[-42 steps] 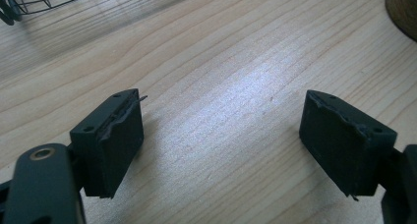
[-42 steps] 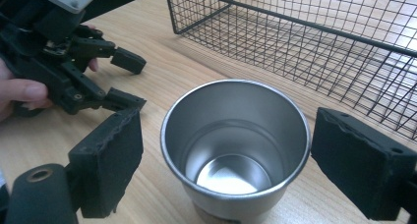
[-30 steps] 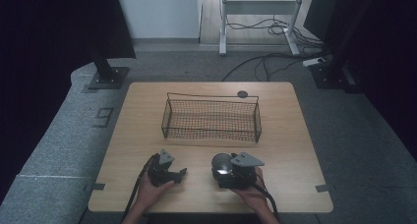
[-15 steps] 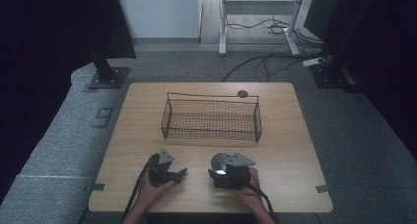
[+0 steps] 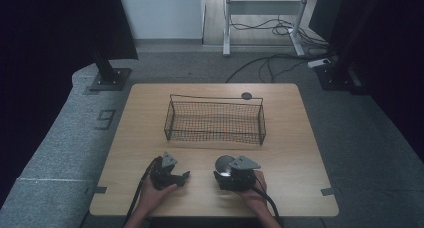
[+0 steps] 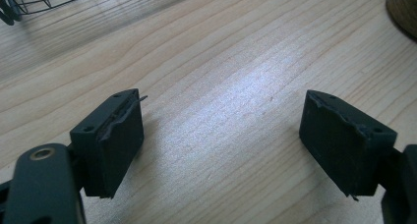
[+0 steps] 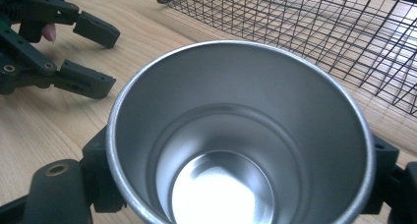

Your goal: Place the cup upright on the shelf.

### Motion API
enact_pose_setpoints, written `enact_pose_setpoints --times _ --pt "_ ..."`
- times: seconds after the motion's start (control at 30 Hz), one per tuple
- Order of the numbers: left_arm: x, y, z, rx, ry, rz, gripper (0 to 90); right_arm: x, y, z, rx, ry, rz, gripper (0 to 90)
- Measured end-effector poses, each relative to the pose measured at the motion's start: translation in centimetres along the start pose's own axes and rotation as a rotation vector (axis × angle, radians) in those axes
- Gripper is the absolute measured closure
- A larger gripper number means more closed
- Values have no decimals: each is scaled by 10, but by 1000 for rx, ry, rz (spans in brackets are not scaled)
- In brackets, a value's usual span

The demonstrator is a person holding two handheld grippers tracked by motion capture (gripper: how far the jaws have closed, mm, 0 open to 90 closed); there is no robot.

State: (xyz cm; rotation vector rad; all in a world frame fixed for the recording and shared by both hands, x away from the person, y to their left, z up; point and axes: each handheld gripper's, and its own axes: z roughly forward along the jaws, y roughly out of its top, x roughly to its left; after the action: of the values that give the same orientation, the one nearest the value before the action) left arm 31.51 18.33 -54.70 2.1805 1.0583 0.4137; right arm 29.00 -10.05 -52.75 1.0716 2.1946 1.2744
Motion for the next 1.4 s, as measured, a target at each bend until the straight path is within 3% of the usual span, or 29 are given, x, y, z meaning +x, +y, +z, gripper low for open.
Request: enact_pose_setpoints --times 0.27,0.53,0.67,1.03,1.4 --pt "0 0 0 0 0 0 169 -2 2 -3 9 34 7 183" --pt "0 0 0 0 0 0 169 -6 12 -15 -20 47 12 183" --pt "0 0 0 0 2 -1 171 -8 15 -22 -27 45 -4 183" --pt "-1 -1 -1 0 1 -1 171 -20 26 -33 -62 37 28 183" --pt "-1 -1 -1 -2 1 -4 171 -24 50 -37 -85 39 16 183"
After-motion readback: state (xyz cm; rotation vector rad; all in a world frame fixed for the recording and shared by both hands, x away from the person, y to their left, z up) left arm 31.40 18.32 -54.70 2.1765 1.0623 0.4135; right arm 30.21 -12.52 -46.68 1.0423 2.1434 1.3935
